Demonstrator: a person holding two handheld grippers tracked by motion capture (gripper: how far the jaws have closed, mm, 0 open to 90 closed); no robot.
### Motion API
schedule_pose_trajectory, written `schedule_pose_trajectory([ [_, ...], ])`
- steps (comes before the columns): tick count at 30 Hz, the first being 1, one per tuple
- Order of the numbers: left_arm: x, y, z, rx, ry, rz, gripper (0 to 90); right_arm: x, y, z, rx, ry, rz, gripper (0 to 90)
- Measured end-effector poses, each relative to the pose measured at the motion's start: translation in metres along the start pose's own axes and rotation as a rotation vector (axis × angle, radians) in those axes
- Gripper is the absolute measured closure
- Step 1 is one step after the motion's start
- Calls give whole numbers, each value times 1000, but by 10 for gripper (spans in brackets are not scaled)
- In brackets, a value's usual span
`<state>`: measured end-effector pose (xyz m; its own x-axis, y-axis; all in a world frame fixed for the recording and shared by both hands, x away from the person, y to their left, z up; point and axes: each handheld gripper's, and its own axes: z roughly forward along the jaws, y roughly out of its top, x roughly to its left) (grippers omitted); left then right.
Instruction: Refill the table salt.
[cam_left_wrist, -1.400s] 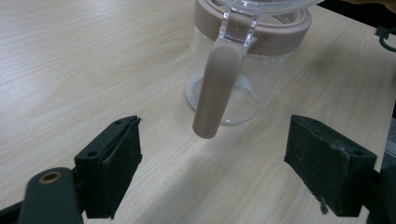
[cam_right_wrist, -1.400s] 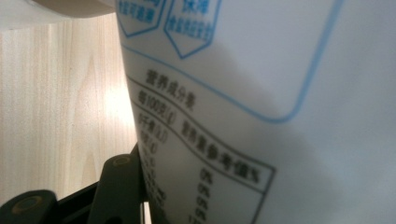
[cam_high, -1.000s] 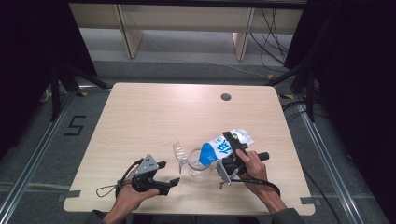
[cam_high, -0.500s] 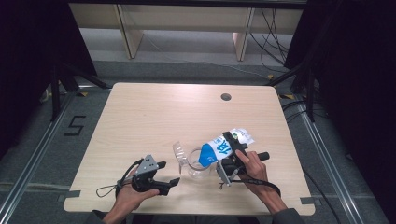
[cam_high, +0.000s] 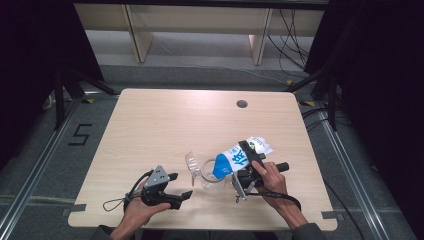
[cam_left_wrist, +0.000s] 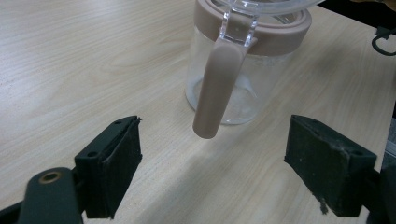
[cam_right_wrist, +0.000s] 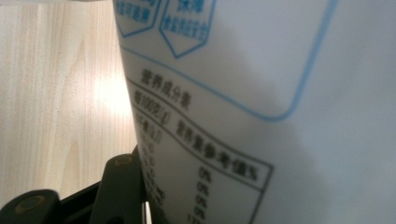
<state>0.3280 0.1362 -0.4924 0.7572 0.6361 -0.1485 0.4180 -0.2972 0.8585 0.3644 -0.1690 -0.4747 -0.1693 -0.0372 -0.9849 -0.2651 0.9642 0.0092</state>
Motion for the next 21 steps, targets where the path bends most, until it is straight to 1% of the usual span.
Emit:
schedule_pose_trajectory([
  [4, 0, 0, 0, 0, 0, 1, 177, 0, 0, -1, 9, -1, -4, 492],
  [5, 0, 0, 0, -5, 0, -5, 177, 0, 0, -1, 6, -13, -15, 492],
  [7, 0, 0, 0, -2, 0, 0, 177, 0, 0, -1, 6, -13, -14, 493],
  [9, 0, 0, 0, -5, -1, -4, 177, 0, 0, -1, 6, -13, -16, 494],
  [10, 0, 0, 0, -2, 2, -2, 177, 0, 0, 0, 3, -7, -28, 494],
  [11, 0, 0, 0, -5, -1, -4, 177, 1, 0, 0, 8, -8, -20, 494],
  [14, 0, 0, 0, 0, 1, 2, 177, 1, 0, 0, 8, -9, -21, 495],
  [16, 0, 0, 0, -6, -1, -5, 177, 1, 0, 0, 8, -11, -23, 495],
  [17, 0, 0, 0, -1, 0, -1, 177, 1, 0, 1, -8, -24, -29, 495],
  [18, 0, 0, 0, -1, 0, -1, 176, 1, 0, 1, -8, -24, -29, 495],
  [19, 0, 0, 0, -1, 0, -1, 176, -2, 1, -1, 18, 1, -55, 495],
  [20, 0, 0, 0, -1, 0, -1, 177, -4, 1, 1, -18, -30, -94, 496],
  [21, 0, 0, 0, -5, -1, -5, 177, -4, 1, 1, -17, -27, -99, 496],
])
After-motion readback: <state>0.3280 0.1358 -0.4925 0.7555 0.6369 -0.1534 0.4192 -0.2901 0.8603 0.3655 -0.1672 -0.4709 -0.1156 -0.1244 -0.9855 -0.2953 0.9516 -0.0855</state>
